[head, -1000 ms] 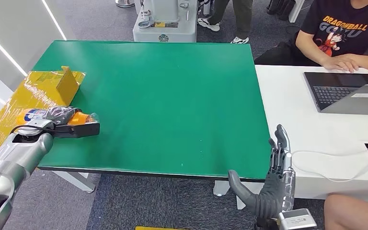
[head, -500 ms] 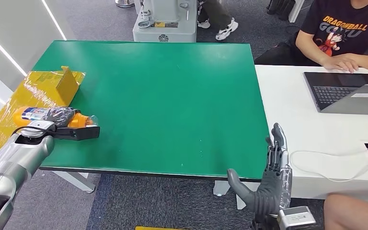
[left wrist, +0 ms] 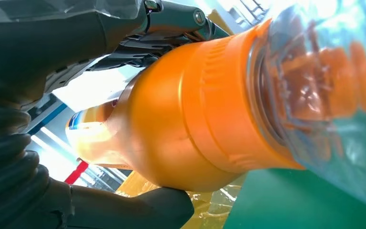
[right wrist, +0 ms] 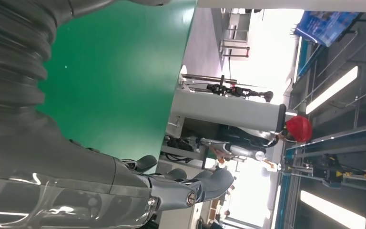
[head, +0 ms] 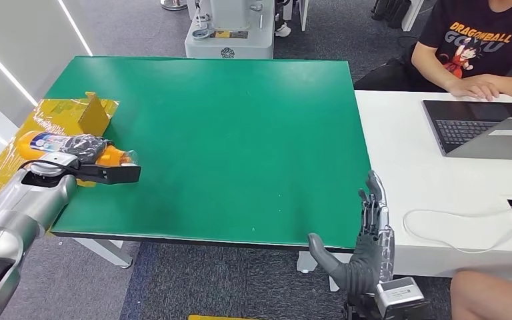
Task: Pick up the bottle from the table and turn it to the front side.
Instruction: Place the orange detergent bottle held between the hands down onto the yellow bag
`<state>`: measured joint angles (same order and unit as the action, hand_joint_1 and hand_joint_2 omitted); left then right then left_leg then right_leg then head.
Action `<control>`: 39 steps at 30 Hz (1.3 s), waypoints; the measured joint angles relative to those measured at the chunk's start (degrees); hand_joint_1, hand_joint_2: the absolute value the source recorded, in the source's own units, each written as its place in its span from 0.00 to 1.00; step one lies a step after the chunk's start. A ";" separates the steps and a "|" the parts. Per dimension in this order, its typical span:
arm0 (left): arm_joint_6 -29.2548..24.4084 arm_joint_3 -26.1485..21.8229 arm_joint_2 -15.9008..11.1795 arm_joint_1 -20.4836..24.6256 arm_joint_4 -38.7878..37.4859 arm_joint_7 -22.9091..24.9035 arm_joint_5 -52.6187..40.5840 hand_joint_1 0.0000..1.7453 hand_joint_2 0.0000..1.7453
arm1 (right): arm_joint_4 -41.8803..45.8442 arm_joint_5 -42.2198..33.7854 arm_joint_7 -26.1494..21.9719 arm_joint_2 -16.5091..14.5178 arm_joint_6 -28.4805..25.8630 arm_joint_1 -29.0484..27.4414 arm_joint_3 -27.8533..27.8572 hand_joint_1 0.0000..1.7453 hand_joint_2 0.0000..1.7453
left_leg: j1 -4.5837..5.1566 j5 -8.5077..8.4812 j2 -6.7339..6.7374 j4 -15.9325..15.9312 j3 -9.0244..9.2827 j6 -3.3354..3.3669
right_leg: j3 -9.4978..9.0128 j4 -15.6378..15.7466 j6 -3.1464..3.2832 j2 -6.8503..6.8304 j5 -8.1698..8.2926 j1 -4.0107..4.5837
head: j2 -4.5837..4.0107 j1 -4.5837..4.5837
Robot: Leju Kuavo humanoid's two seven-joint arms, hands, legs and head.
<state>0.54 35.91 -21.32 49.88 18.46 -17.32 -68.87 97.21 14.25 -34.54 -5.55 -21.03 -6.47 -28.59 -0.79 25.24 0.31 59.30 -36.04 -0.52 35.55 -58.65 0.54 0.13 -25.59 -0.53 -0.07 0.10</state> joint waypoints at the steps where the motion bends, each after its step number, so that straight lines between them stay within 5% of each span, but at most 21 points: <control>1: 0.54 0.07 0.12 0.26 -0.02 -0.21 -0.09 1.00 1.00 | -0.04 0.00 0.00 0.01 -0.08 0.03 -0.11 0.00 1.00 | 0.00 0.00 0.00 0.00 0.00 0.00 | 0.00 0.00 0.00 0.00 0.00 0.00 | 0.00 0.01; 19: 3.04 0.55 2.55 0.71 -0.43 -0.62 -0.37 0.95 1.00 | 0.54 0.07 0.07 0.56 -1.86 -0.89 -0.37 0.00 1.00 | 0.00 0.00 0.00 0.00 0.00 0.00 | 0.00 0.00 0.00 0.00 0.00 0.00 | 0.00 0.01; 20: 3.13 0.55 2.68 0.53 -0.46 -0.33 -0.37 0.89 1.00 | 0.65 0.11 0.08 0.62 -2.00 -0.95 -0.39 0.00 1.00 | 0.00 0.00 0.00 0.00 0.00 0.00 | 0.00 0.00 0.00 0.00 0.00 0.00 | 0.00 0.01; 24: 5.88 0.55 3.22 -0.16 -0.88 3.34 -0.05 0.00 1.00 | 1.00 0.17 0.15 0.81 -2.77 -1.08 -0.59 0.00 1.00 | 0.00 0.00 0.01 0.00 0.00 0.00 | 0.00 0.00 0.00 0.01 0.00 0.00 | 0.00 0.01; 30: 10.66 0.54 3.64 -0.41 -1.54 9.86 -0.53 0.00 1.00 | 1.10 0.20 0.74 0.83 -3.40 -1.09 -0.92 0.00 1.00 | 0.00 0.00 -0.01 -0.01 0.00 0.00 | -0.02 -0.01 0.00 -0.02 0.00 0.00 | 0.00 0.01; 39: 11.52 0.53 3.60 -0.42 -2.05 12.28 -1.04 0.00 1.00 | 0.57 0.17 0.62 0.85 -2.92 -0.94 -1.69 0.00 1.00 | 0.00 -0.01 -0.02 -0.01 0.00 -0.02 | -0.03 -0.01 0.00 -0.02 0.00 0.00 | 0.00 0.01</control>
<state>12.06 36.44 -17.72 49.46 16.41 -5.04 -69.91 97.79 14.43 -33.92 -4.70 -23.94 -7.42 -30.29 -0.79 25.23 0.29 59.29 -36.04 -0.53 35.52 -58.66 0.54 0.11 -25.59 -0.53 -0.07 0.11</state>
